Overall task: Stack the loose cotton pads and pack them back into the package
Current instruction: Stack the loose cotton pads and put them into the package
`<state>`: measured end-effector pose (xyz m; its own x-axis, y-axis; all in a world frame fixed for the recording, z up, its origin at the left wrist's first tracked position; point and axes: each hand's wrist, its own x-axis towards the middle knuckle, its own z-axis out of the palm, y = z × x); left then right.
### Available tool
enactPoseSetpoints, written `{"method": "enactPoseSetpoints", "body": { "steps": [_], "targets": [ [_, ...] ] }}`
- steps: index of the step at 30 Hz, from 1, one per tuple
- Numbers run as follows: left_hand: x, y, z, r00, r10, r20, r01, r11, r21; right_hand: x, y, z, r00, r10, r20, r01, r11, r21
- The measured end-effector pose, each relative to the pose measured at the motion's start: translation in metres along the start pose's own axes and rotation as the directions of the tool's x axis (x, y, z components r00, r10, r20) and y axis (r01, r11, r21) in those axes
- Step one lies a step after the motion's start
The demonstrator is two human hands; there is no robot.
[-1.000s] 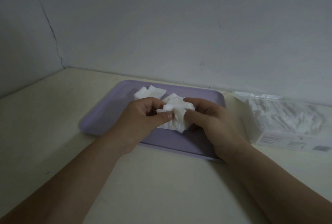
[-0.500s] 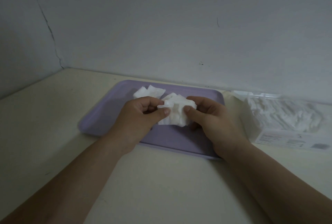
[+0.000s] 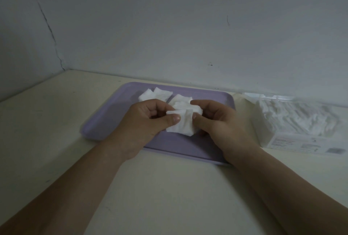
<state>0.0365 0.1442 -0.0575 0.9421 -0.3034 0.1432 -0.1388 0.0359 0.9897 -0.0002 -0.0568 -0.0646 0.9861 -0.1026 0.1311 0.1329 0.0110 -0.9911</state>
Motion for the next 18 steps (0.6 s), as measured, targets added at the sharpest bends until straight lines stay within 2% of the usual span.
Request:
{"method": "enactPoseSetpoints", "body": {
  "steps": [6, 10, 12, 15, 18],
  "targets": [
    [-0.0004, -0.0008, 0.0053, 1.000, 0.024, -0.015, -0.023, 1.000, 0.016, -0.0024, -0.0026, 0.0015, 1.000, -0.023, 0.010, 0.022, 0.999, 0.025],
    [0.0000, -0.0010, 0.0061, 0.999, 0.029, -0.037, -0.026, 0.996, 0.089, -0.0038, -0.0050, 0.0006, 1.000, -0.012, 0.027, 0.011, 1.000, 0.019],
    [0.0005, -0.0033, 0.0042, 0.998, 0.022, -0.056, -0.014, 0.992, 0.125, -0.0048, -0.0046, 0.0001, 0.997, 0.003, 0.080, 0.001, 0.998, -0.058],
    [0.0022, -0.0060, 0.0013, 0.999, -0.006, -0.054, 0.013, 0.989, 0.146, -0.0043, -0.0013, 0.0024, 0.997, -0.024, 0.070, 0.043, 0.956, -0.291],
    [0.0018, -0.0036, 0.0000, 1.000, -0.001, -0.009, 0.003, 0.975, 0.223, -0.0023, 0.0028, 0.0006, 0.995, -0.080, 0.063, 0.097, 0.925, -0.367]
  ]
}}
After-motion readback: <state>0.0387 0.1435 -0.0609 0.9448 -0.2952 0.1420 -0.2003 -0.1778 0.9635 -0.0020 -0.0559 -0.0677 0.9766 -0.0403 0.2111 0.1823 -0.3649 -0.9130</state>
